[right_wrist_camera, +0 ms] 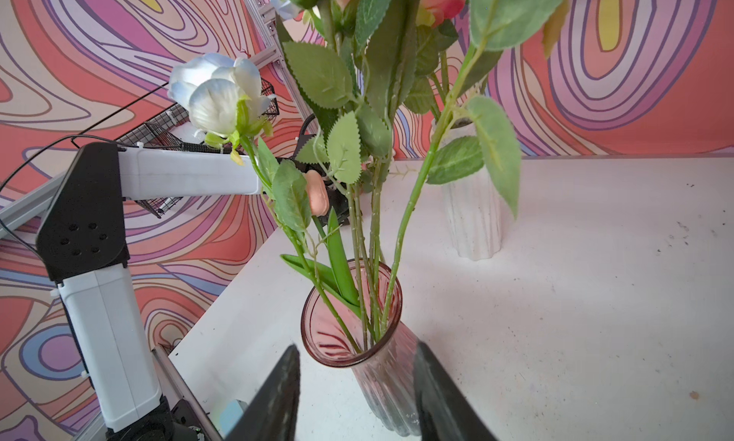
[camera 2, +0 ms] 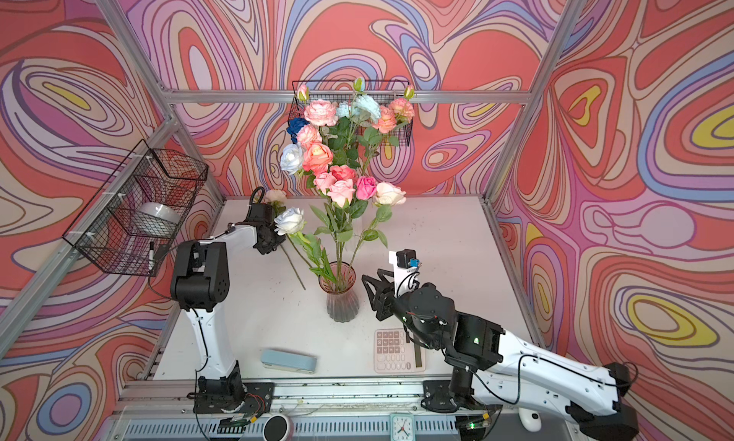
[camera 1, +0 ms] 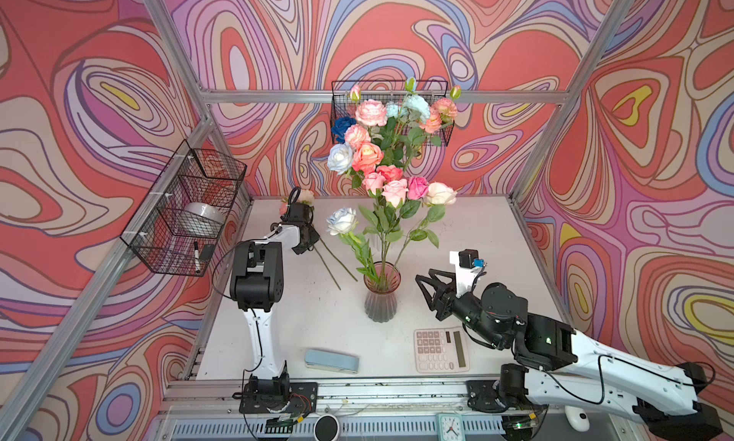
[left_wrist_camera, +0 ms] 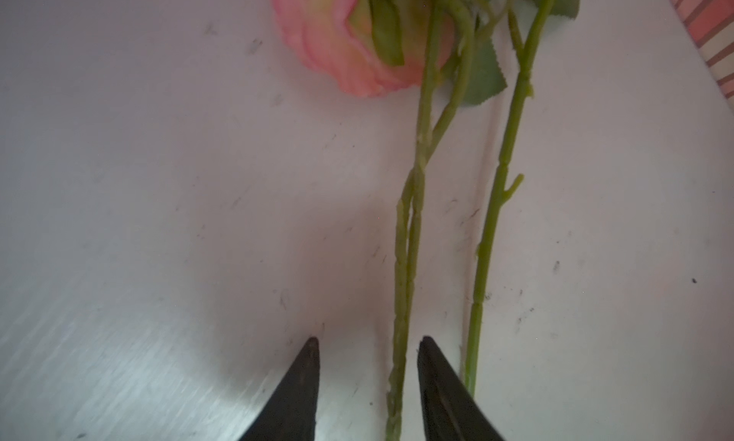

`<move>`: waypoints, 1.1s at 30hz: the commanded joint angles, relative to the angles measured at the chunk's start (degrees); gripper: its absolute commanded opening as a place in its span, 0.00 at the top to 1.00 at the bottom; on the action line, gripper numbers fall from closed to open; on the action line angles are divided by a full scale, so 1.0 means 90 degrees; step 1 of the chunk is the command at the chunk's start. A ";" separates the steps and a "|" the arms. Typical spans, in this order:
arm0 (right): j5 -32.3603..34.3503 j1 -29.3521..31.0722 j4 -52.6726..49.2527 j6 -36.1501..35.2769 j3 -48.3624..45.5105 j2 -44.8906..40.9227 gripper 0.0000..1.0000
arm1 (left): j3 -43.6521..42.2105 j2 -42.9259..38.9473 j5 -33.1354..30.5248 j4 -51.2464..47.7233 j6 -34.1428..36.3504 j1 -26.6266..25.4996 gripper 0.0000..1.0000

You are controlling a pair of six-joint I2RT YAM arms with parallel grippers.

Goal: Arrange the flowers into the vase
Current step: 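Close the left gripper on the pink rose stem lying on the table, then lift the pink rose upright with the left gripper while the right approaches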

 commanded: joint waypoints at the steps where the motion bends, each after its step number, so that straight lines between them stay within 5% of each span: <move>1: 0.0136 -0.0009 -0.0072 -0.0061 0.0035 -0.0055 0.53 | 0.0252 0.0250 0.0031 -0.0436 -0.0111 0.0034 0.68; 14: 0.0312 -0.0005 -0.0146 -0.0023 -0.0063 -0.0341 0.53 | -0.0271 -0.0324 0.0015 -0.0083 -0.0100 0.0043 1.00; 33: 0.0536 -0.0008 -0.0293 -0.0034 -0.0107 -0.0632 0.53 | -0.2770 -0.4371 0.0106 0.0140 -0.0702 -0.0019 1.00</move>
